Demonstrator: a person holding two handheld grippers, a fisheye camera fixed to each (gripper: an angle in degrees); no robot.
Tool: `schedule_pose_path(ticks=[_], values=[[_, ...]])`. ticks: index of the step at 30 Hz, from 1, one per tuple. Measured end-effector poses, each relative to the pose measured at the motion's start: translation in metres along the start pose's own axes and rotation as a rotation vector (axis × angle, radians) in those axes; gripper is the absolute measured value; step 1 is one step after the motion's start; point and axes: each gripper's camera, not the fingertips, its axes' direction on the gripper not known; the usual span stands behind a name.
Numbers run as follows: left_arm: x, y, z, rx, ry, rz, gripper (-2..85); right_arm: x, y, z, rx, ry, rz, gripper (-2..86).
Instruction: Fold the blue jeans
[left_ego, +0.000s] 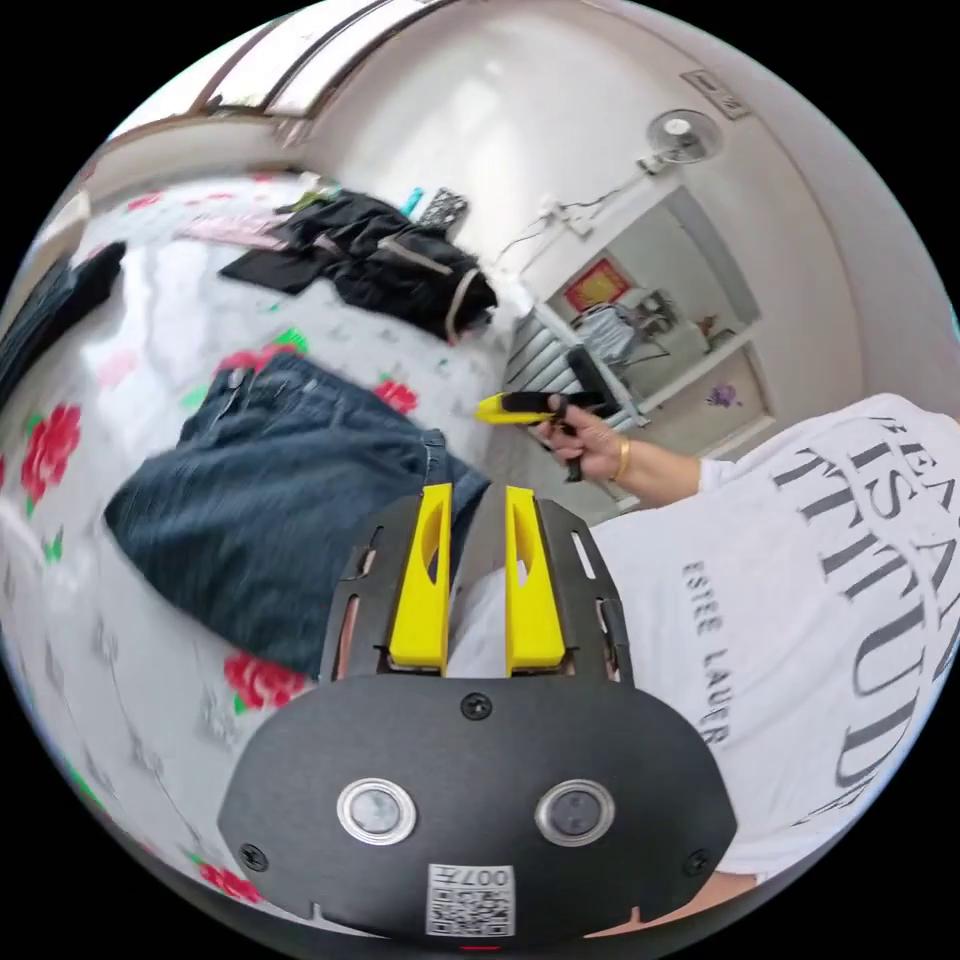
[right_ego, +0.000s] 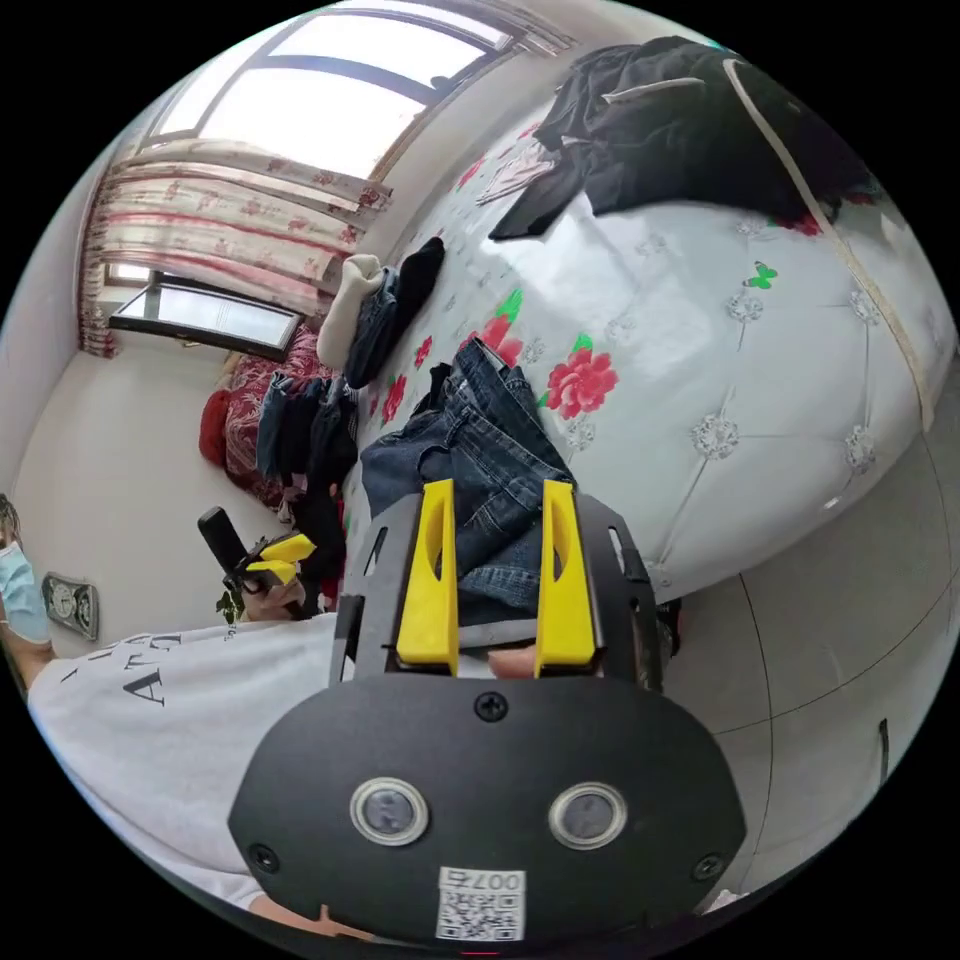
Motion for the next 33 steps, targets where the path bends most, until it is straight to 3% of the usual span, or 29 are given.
schedule_pose_path(ticks=[4, 10, 15, 22, 25, 30, 33], values=[[-0.046, 0.053, -0.004, -0.034, -0.167, -0.288, 8.5, 0.018, -0.010, 0.007, -0.001, -0.004, 0.001, 11.3], [-0.076, 0.089, -0.013, 0.038, -0.210, -0.529, 8.7, 0.004, -0.074, 0.066, -0.116, 0.150, -0.168, 12.1], [-0.069, 0.072, -0.005, 0.028, -0.246, -0.511, 9.7, 0.007, -0.117, 0.122, -0.329, 0.353, -0.218, 11.5], [-0.046, 0.029, 0.001, 0.023, -0.291, -0.339, 11.8, 0.010, -0.103, 0.132, -0.464, 0.493, -0.313, 5.6], [-0.045, 0.015, 0.000, 0.040, -0.272, -0.301, 12.9, -0.025, -0.106, 0.119, -0.427, 0.418, -0.446, 2.6], [-0.031, 0.015, -0.036, 0.175, -0.217, -0.267, 16.9, -0.152, -0.106, 0.127, -0.363, -0.091, -0.770, 1.3], [0.001, 0.032, -0.085, 0.343, -0.355, -0.263, 16.4, -0.254, -0.082, 0.177, -0.460, -0.322, -1.003, 2.2]])
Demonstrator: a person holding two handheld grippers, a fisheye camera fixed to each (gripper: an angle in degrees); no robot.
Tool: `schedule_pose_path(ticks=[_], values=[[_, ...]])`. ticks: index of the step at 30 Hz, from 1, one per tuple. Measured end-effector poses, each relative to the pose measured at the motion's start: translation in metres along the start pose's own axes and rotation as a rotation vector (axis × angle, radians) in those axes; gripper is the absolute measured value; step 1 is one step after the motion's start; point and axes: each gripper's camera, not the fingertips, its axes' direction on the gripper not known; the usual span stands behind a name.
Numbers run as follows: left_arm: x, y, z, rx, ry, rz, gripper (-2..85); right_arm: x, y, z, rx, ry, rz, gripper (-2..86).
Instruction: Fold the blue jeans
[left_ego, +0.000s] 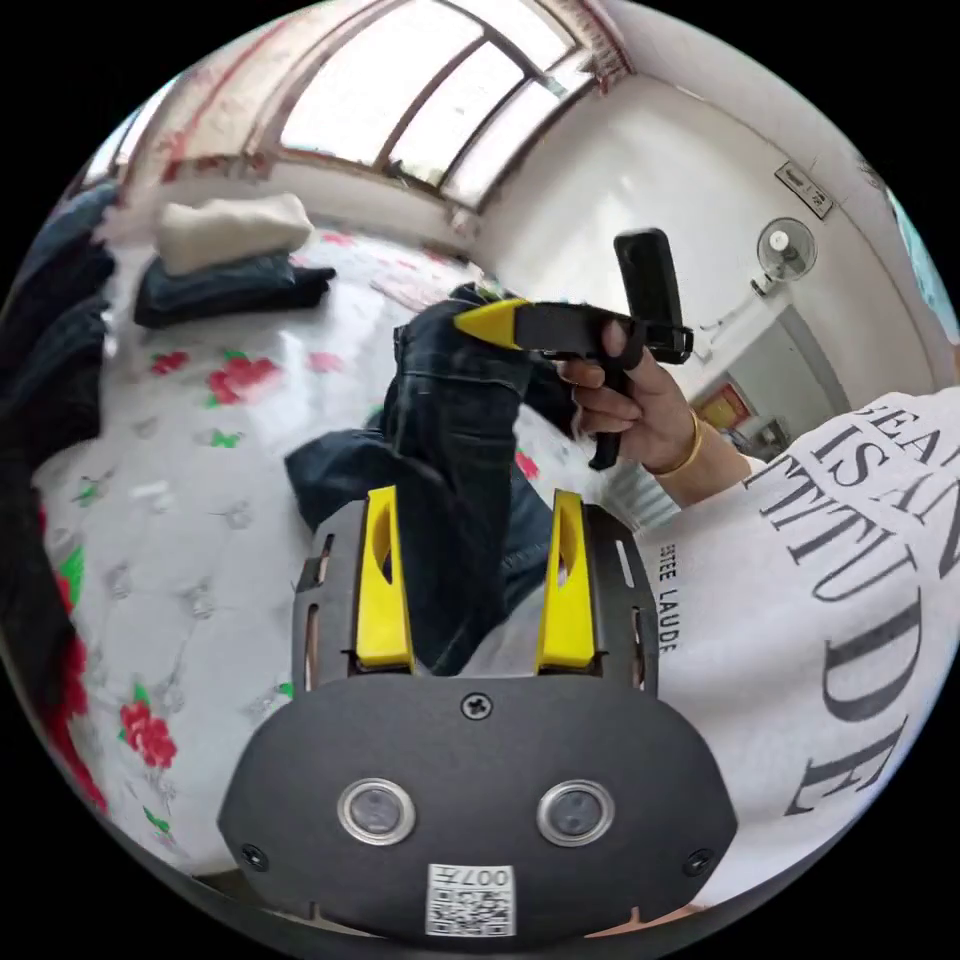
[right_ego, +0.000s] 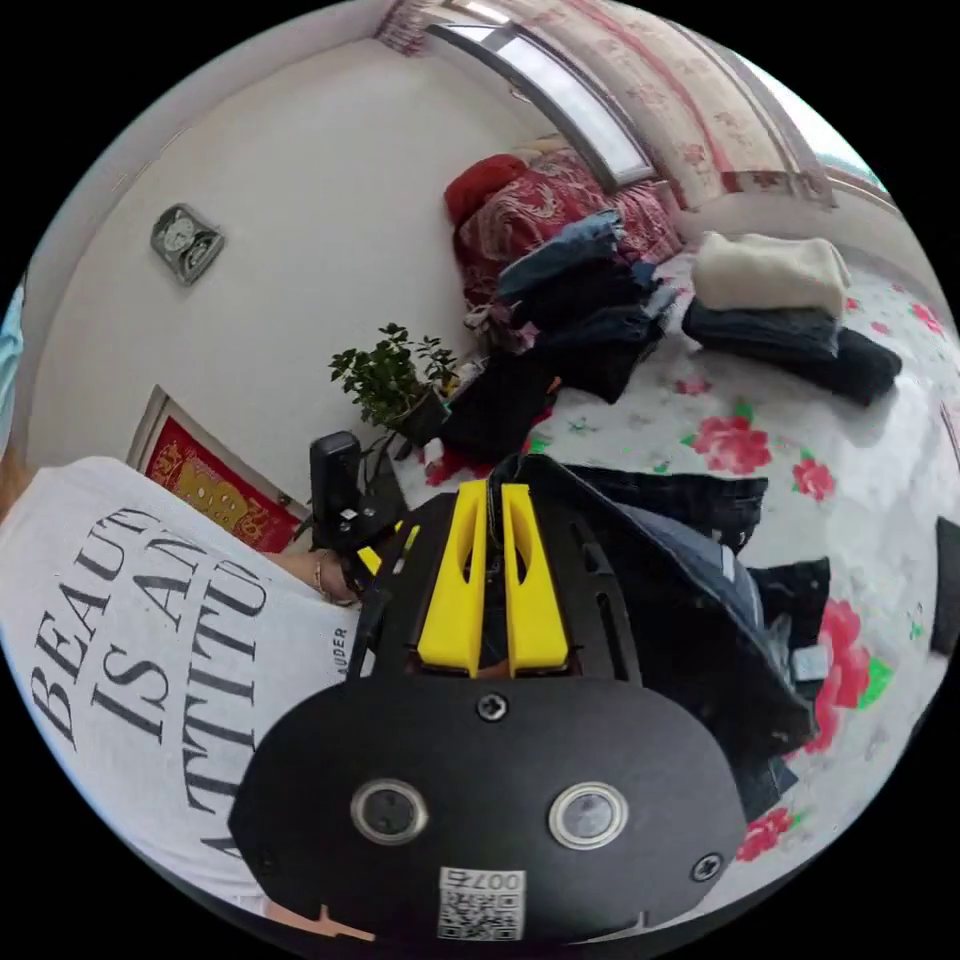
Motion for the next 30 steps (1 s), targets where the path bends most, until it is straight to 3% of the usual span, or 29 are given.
schedule_pose_path(ticks=[2, 4, 7, 8, 10, 12, 15, 21, 24, 27, 28, 30], values=[[-0.005, 0.009, -0.042, 0.123, -0.154, -0.063, 13.0, -0.032, -0.042, 0.045, -0.039, -0.120, -0.121, 3.3], [-0.034, 0.035, -0.098, 0.261, -0.417, -0.296, 3.5, -0.062, -0.067, 0.090, -0.121, -0.170, -0.202, 4.6], [-0.105, 0.092, -0.143, 0.252, -0.621, -0.677, 3.5, -0.093, -0.066, 0.126, -0.167, -0.245, -0.283, 6.9], [-0.121, 0.107, -0.148, 0.236, -0.624, -0.766, 4.1, -0.096, -0.052, 0.132, -0.182, -0.251, -0.292, 7.6], [-0.166, 0.174, -0.170, 0.235, -0.574, -1.132, 5.8, -0.084, -0.023, 0.138, -0.217, -0.180, -0.278, 8.3], [-0.167, 0.208, -0.186, 0.327, -0.548, -1.236, 6.1, -0.043, 0.020, 0.141, -0.302, 0.026, -0.197, 8.8], [-0.150, 0.210, -0.194, 0.350, -0.557, -1.144, 6.6, 0.017, 0.068, 0.122, -0.368, 0.173, -0.002, 8.8], [-0.124, 0.085, -0.129, 0.169, -0.335, -0.548, 12.4, 0.079, 0.135, 0.073, -0.330, 0.252, 0.332, 8.4], [-0.123, 0.018, -0.076, 0.022, -0.261, -0.328, 13.9, 0.081, 0.146, 0.063, -0.300, 0.286, 0.382, 8.1], [-0.142, -0.021, -0.022, -0.169, -0.246, -0.291, 12.2, 0.082, 0.149, 0.059, -0.271, 0.286, 0.429, 7.8], [-0.155, -0.026, -0.005, -0.275, -0.263, -0.325, 7.8, 0.082, 0.149, 0.058, -0.262, 0.285, 0.439, 7.7], [-0.164, -0.029, -0.006, -0.321, -0.308, -0.348, 3.1, 0.082, 0.152, 0.049, -0.232, 0.282, 0.465, 7.3]])
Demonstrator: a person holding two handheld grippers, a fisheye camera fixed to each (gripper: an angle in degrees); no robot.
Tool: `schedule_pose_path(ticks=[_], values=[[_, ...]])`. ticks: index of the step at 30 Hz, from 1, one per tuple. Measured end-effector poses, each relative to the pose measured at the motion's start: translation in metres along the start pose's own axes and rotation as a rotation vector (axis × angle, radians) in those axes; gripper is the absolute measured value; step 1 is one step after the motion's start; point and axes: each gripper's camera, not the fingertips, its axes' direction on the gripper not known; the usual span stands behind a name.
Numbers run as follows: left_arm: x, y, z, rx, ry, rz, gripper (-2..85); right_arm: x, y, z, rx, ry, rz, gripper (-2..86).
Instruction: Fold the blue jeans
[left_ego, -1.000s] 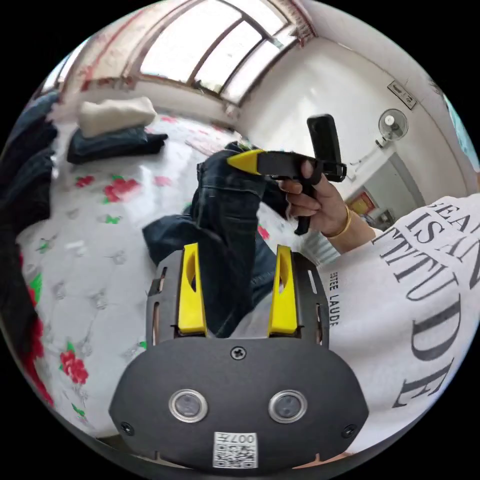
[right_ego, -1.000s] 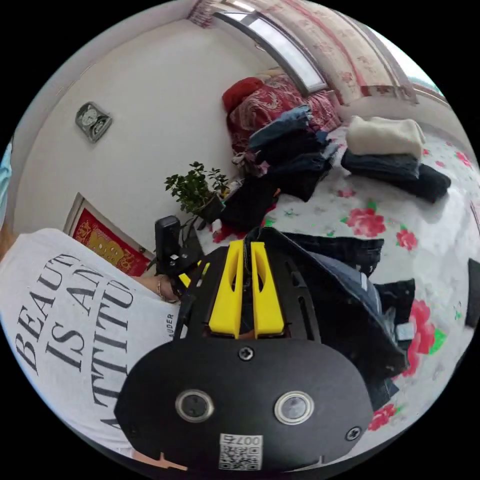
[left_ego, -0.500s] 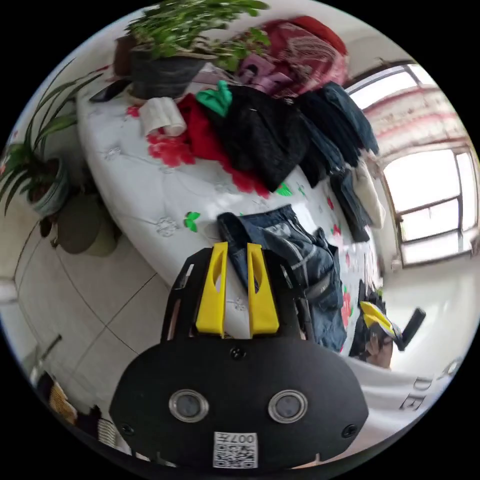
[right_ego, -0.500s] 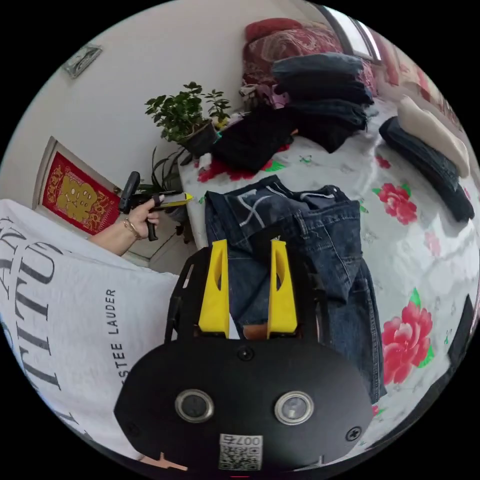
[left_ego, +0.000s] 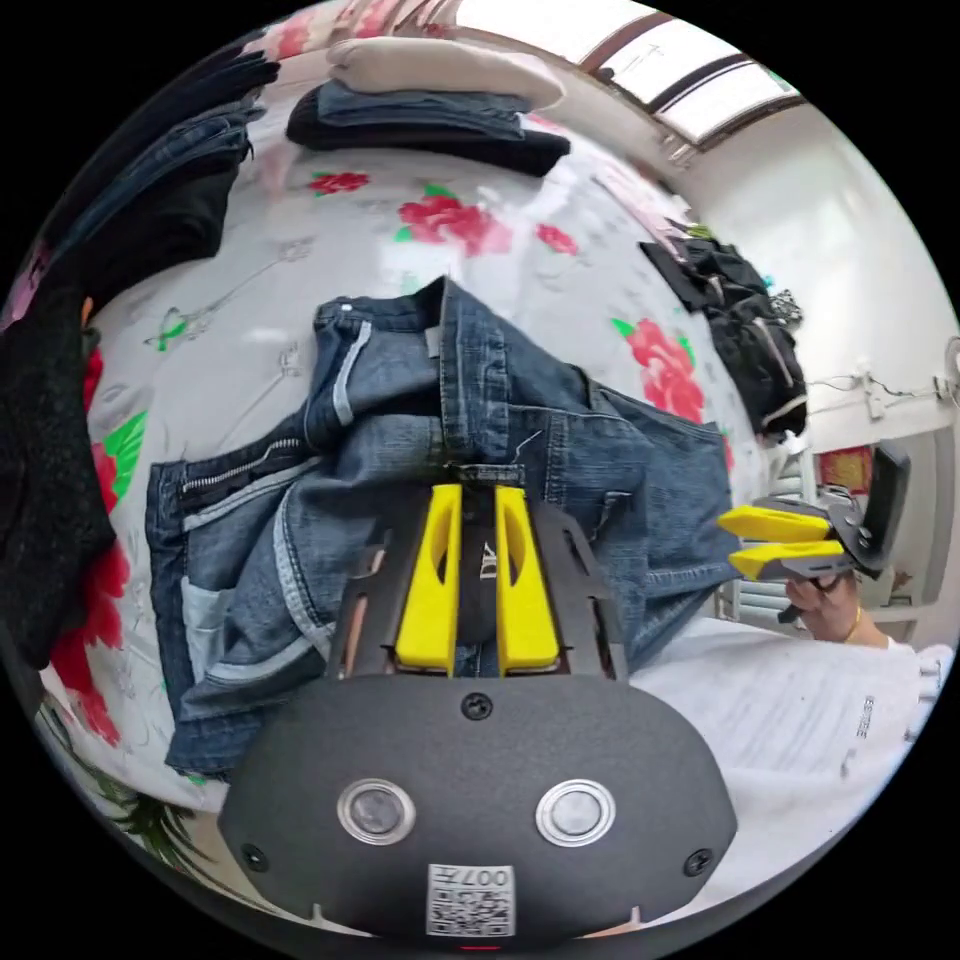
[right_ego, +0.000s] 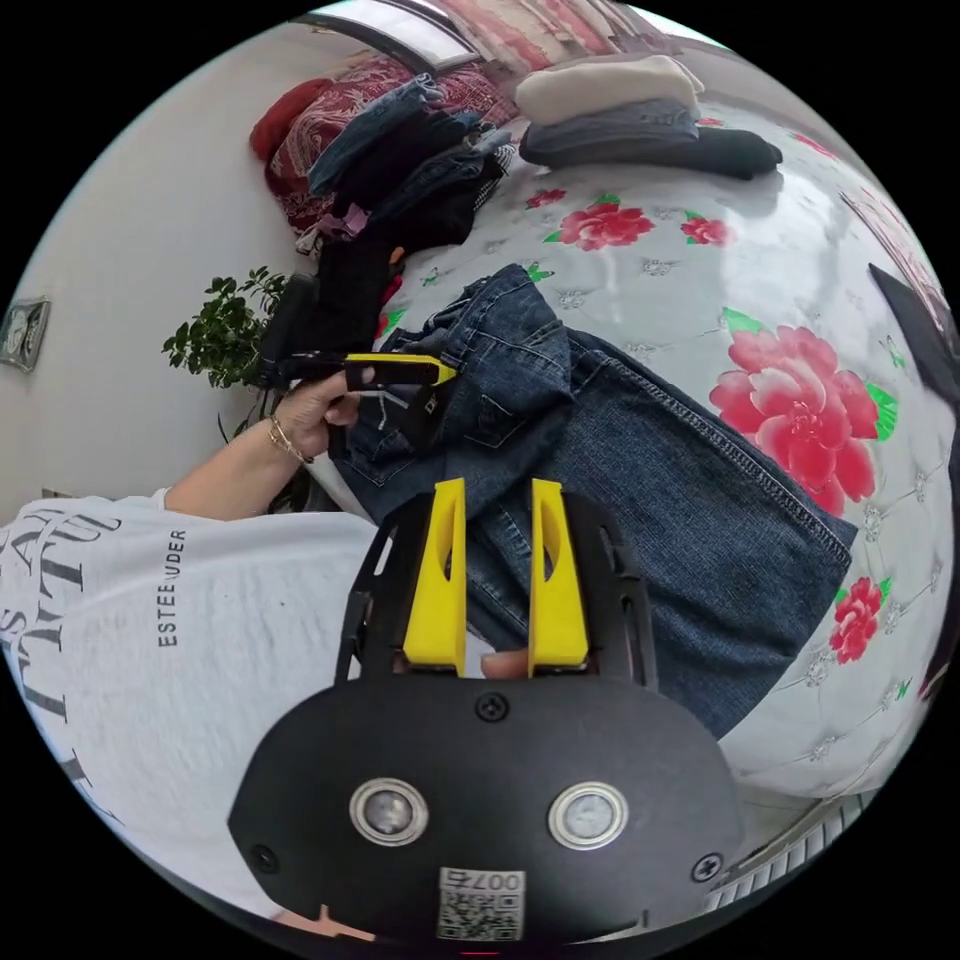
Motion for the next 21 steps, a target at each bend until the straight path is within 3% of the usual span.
schedule_pose_path(ticks=[4, 8, 11, 15, 18, 21], values=[[-0.030, 0.032, -0.074, 0.192, 0.254, 0.087, -0.1, 0.012, 0.013, -0.014, 0.031, 0.019, 0.047, 6.5], [-0.064, 0.083, -0.168, 0.367, 0.280, 0.148, -0.6, 0.032, 0.023, -0.022, 0.058, -0.011, 0.113, 6.3], [-0.074, 0.126, -0.261, 0.492, 0.101, 0.298, -0.7, 0.033, 0.017, -0.022, 0.060, -0.055, 0.093, 6.3], [-0.060, 0.159, -0.300, 0.205, -0.312, 0.496, -0.6, 0.013, -0.007, 0.000, -0.051, -0.116, -0.032, 6.7], [-0.088, 0.183, -0.276, 0.076, -0.333, 0.349, -0.5, -0.001, -0.019, 0.020, -0.136, -0.135, -0.089, 7.5], [-0.140, 0.226, -0.247, 0.142, -0.232, -0.021, 0.8, -0.011, -0.023, 0.034, -0.181, -0.165, -0.120, 8.2]])
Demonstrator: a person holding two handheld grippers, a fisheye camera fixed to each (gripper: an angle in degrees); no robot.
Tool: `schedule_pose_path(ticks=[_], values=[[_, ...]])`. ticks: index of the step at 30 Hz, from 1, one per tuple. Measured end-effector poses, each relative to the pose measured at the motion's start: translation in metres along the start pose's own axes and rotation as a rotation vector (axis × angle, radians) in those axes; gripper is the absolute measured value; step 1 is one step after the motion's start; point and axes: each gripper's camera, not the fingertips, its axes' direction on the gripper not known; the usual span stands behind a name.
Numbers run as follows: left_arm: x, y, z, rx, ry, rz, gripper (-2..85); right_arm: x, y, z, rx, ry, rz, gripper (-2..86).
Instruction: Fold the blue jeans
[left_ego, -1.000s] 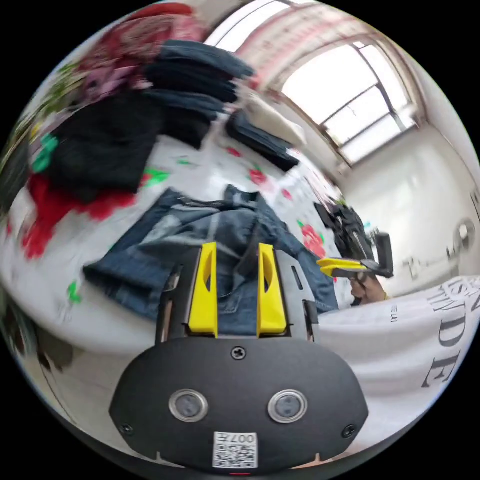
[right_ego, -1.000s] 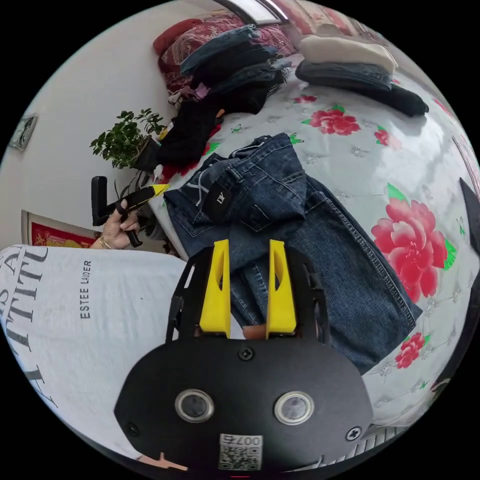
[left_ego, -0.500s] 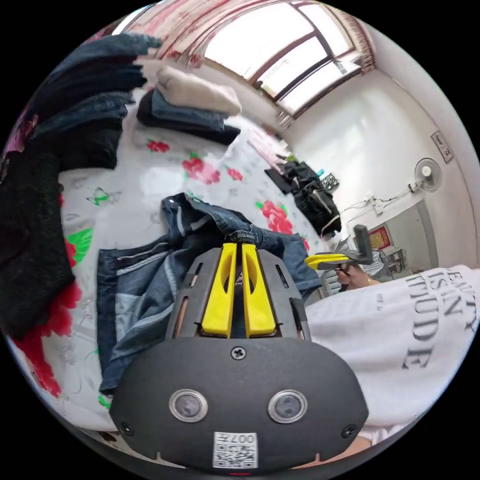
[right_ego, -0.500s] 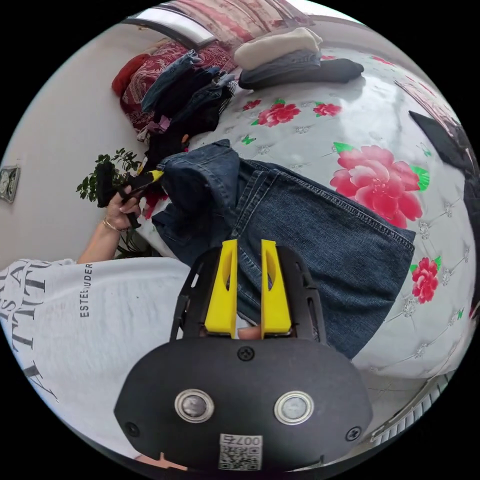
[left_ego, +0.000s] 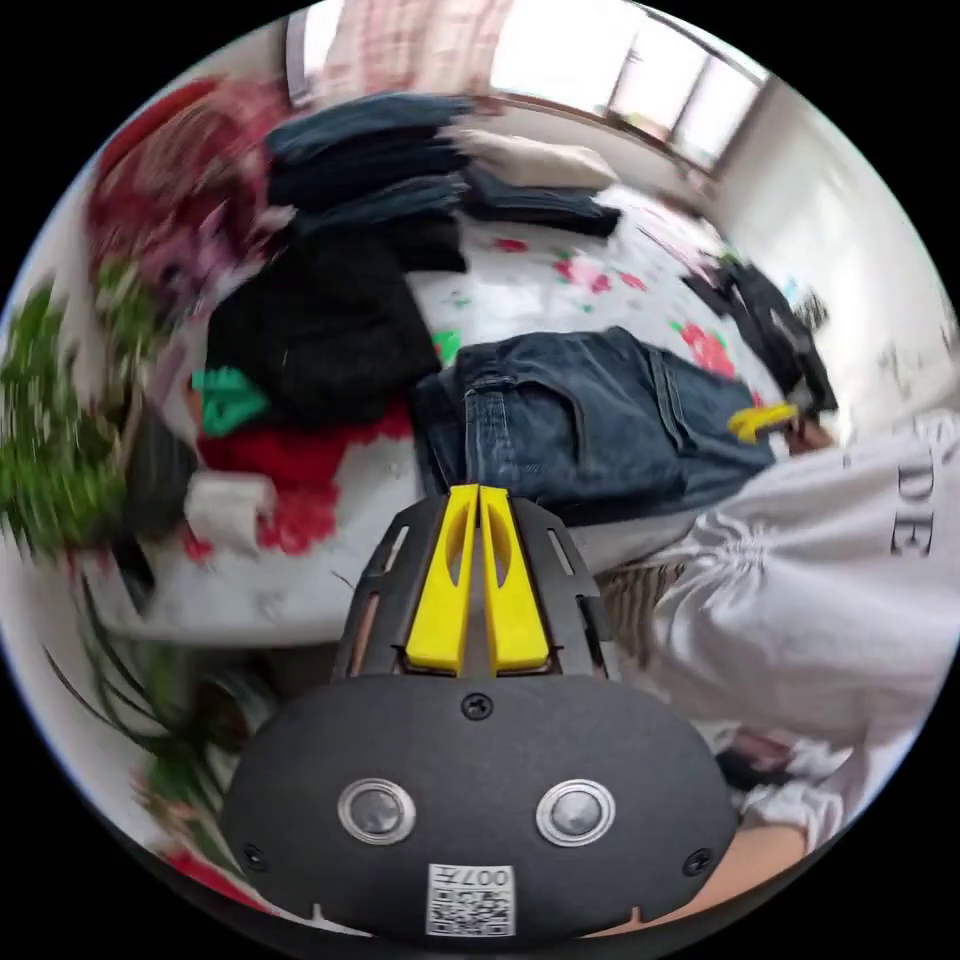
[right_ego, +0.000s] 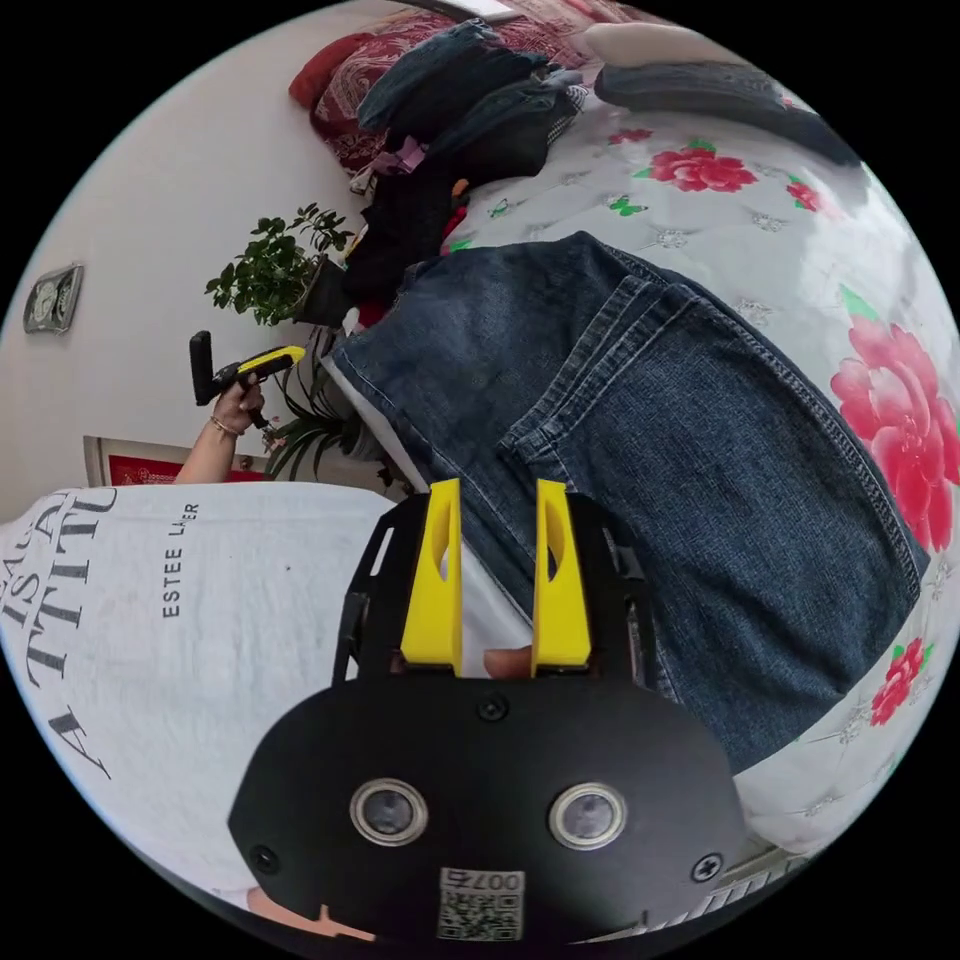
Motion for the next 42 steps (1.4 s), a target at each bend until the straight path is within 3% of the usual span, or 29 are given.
schedule_pose_path(ticks=[2, 4, 7, 10, 13, 14, 17, 19, 23, 25, 28, 30, 34, 38, 40, 42], values=[[-0.024, 0.033, 0.013, 0.062, 0.086, -0.258, 2.8, -0.009, -0.005, 0.006, -0.037, 0.005, -0.040, 8.6], [-0.042, 0.070, 0.029, 0.196, 0.287, -0.498, 5.4, -0.022, -0.012, 0.013, -0.075, 0.036, -0.097, 8.9], [-0.055, 0.081, 0.055, 0.226, 0.391, -0.644, 9.4, -0.046, -0.029, 0.026, -0.136, 0.085, -0.197, 9.4], [-0.071, 0.063, 0.077, 0.182, 0.374, -0.705, 12.2, -0.059, -0.046, 0.053, -0.211, 0.125, -0.270, 9.6], [-0.089, 0.040, 0.101, 0.111, 0.359, -0.756, 12.0, -0.054, -0.051, 0.103, -0.426, 0.184, -0.273, 9.2], [-0.092, 0.037, 0.103, 0.096, 0.346, -0.768, 11.6, -0.059, -0.048, 0.094, -0.311, 0.215, -0.294, 9.1], [-0.103, 0.029, 0.103, 0.094, 0.327, -0.801, 13.3, -0.053, -0.047, 0.092, -0.375, 0.114, -0.224, 9.1], [-0.106, 0.029, 0.102, 0.134, 0.358, -0.807, 14.2, -0.051, -0.038, 0.075, -0.283, 0.117, -0.177, 9.0], [-0.113, 0.037, 0.106, 0.172, 0.350, -0.873, 11.5, -0.059, -0.014, 0.027, 0.000, 0.316, -0.119, 9.5], [-0.119, 0.038, 0.109, 0.173, 0.344, -0.896, 9.7, -0.066, -0.016, 0.034, -0.005, 0.396, -0.152, 9.6], [-0.123, 0.037, 0.113, 0.151, 0.304, -0.905, 6.8, -0.067, -0.032, 0.083, -0.179, 0.449, -0.208, 9.5], [-0.126, 0.038, 0.117, 0.154, 0.304, -0.903, 5.6, -0.080, -0.024, 0.099, -0.126, 0.556, -0.307, 7.4], [-0.136, 0.054, 0.130, 0.214, 0.394, -0.972, 4.8, -0.086, -0.025, 0.087, -0.123, 0.530, -0.247, 3.1], [-0.132, 0.062, 0.130, 0.273, 0.384, -0.944, 4.4, -0.123, -0.009, 0.041, 0.019, 0.495, -0.299, 2.1], [-0.126, 0.068, 0.126, 0.369, 0.426, -0.898, 4.2, -0.128, -0.008, 0.043, 0.000, 0.428, -0.312, 2.9], [-0.121, 0.070, 0.124, 0.468, 0.501, -0.837, 4.1, -0.121, -0.012, 0.079, -0.137, 0.389, -0.299, 4.5]])
